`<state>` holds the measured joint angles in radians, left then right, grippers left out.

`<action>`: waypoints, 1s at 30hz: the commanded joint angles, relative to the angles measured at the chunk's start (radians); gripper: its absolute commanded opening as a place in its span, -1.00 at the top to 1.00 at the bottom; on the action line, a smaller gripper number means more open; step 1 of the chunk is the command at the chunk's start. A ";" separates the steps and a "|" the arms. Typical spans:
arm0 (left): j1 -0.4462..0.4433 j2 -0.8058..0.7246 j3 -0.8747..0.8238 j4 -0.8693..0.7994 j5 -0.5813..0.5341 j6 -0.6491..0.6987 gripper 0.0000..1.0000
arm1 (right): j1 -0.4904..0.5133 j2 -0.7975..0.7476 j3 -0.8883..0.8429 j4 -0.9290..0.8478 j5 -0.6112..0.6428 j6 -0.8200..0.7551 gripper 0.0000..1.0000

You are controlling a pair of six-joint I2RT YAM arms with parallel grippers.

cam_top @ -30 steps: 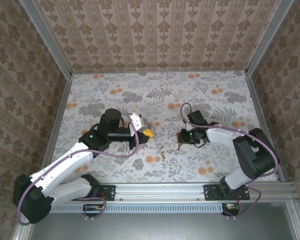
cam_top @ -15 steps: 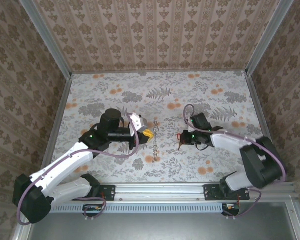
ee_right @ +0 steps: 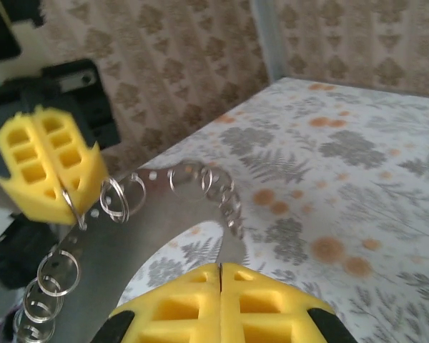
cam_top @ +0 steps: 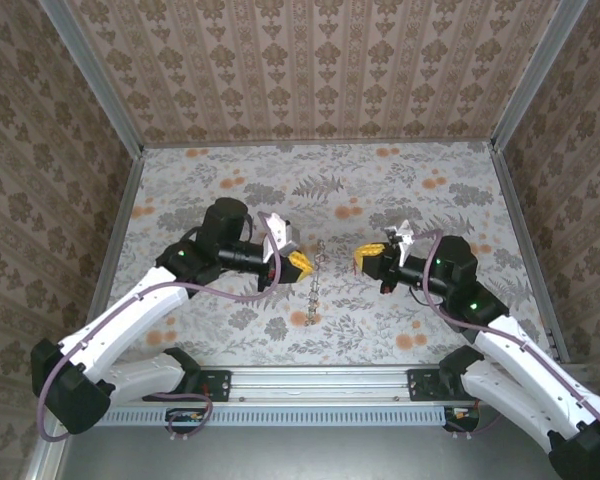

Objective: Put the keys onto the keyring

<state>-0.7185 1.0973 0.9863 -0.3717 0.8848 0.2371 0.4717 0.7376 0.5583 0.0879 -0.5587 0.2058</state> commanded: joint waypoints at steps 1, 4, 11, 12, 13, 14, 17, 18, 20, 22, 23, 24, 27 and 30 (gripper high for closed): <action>0.007 0.010 0.069 -0.104 0.143 0.083 1.00 | 0.020 0.041 0.056 0.056 -0.193 -0.062 1.00; 0.008 0.035 0.102 -0.157 0.180 0.122 1.00 | 0.040 0.069 0.088 0.071 -0.241 -0.078 1.00; 0.028 0.072 0.116 -0.180 0.232 0.146 1.00 | 0.083 0.092 0.127 0.078 -0.273 -0.117 1.00; 0.030 0.074 0.117 -0.180 0.238 0.148 1.00 | 0.089 0.095 0.130 0.075 -0.273 -0.124 1.00; 0.030 0.075 0.118 -0.180 0.243 0.149 1.00 | 0.094 0.100 0.133 0.072 -0.273 -0.134 1.00; 0.033 0.076 0.118 -0.180 0.250 0.151 1.00 | 0.100 0.106 0.135 0.067 -0.273 -0.141 1.00; 0.032 0.079 0.117 -0.184 0.258 0.156 1.00 | 0.114 0.125 0.137 0.070 -0.273 -0.155 1.00; 0.033 0.078 0.116 -0.185 0.260 0.157 1.00 | 0.117 0.129 0.137 0.075 -0.273 -0.156 1.00; 0.033 0.082 0.114 -0.185 0.263 0.158 1.00 | 0.125 0.138 0.140 0.095 -0.273 -0.154 1.00; 0.036 0.087 0.116 -0.185 0.265 0.159 1.00 | 0.133 0.144 0.145 0.106 -0.272 -0.152 1.00; 0.038 0.088 0.116 -0.185 0.266 0.160 1.00 | 0.136 0.146 0.146 0.113 -0.272 -0.150 1.00; 0.038 0.088 0.116 -0.185 0.266 0.161 1.00 | 0.140 0.148 0.149 0.119 -0.271 -0.145 1.00; 0.041 0.092 0.115 -0.184 0.264 0.161 1.00 | 0.155 0.152 0.156 0.133 -0.266 -0.138 1.00; 0.042 0.093 0.112 -0.183 0.261 0.161 1.00 | 0.168 0.148 0.159 0.137 -0.250 -0.139 1.00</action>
<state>-0.6804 1.1877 1.0748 -0.5468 1.1042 0.3645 0.6273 0.8913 0.6827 0.1749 -0.8005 0.0772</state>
